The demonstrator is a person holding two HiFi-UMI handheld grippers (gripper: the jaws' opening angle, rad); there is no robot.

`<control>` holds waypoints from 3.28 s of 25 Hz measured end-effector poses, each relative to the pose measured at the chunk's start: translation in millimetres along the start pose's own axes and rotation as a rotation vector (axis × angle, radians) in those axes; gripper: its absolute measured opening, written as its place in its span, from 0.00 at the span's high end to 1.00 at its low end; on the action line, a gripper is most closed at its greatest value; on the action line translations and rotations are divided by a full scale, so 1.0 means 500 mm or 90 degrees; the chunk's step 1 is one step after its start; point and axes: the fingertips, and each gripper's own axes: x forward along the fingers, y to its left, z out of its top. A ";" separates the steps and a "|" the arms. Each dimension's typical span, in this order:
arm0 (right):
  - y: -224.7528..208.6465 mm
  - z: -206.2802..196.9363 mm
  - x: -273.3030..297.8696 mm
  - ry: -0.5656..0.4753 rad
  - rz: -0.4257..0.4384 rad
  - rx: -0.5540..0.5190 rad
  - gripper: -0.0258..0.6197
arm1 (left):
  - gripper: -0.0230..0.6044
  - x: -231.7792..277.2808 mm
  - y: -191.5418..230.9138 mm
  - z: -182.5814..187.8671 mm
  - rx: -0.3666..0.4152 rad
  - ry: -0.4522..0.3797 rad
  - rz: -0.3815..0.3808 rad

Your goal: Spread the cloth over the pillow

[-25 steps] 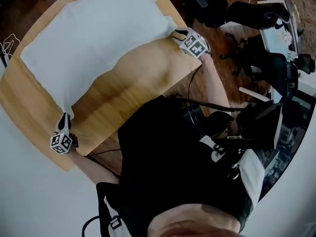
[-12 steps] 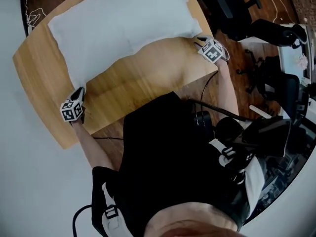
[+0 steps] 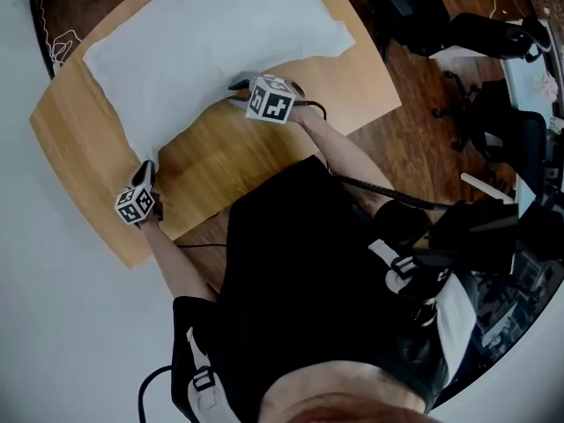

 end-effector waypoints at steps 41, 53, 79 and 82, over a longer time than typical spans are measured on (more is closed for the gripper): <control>-0.337 -0.475 -0.430 0.176 -0.431 0.311 0.93 | 0.91 0.104 -0.225 0.163 0.215 -0.065 -0.054; -0.333 -0.546 -0.448 0.268 -0.356 0.311 0.65 | 0.92 0.099 -0.206 0.141 0.187 -0.062 -0.046; -0.230 -0.212 -0.506 -0.189 -0.311 0.311 0.82 | 0.92 -0.148 -0.085 0.198 -0.110 -0.402 -0.079; -0.120 -0.060 -0.508 -0.438 -0.272 0.351 0.94 | 0.92 -0.258 -0.103 0.304 -0.136 -0.568 -0.203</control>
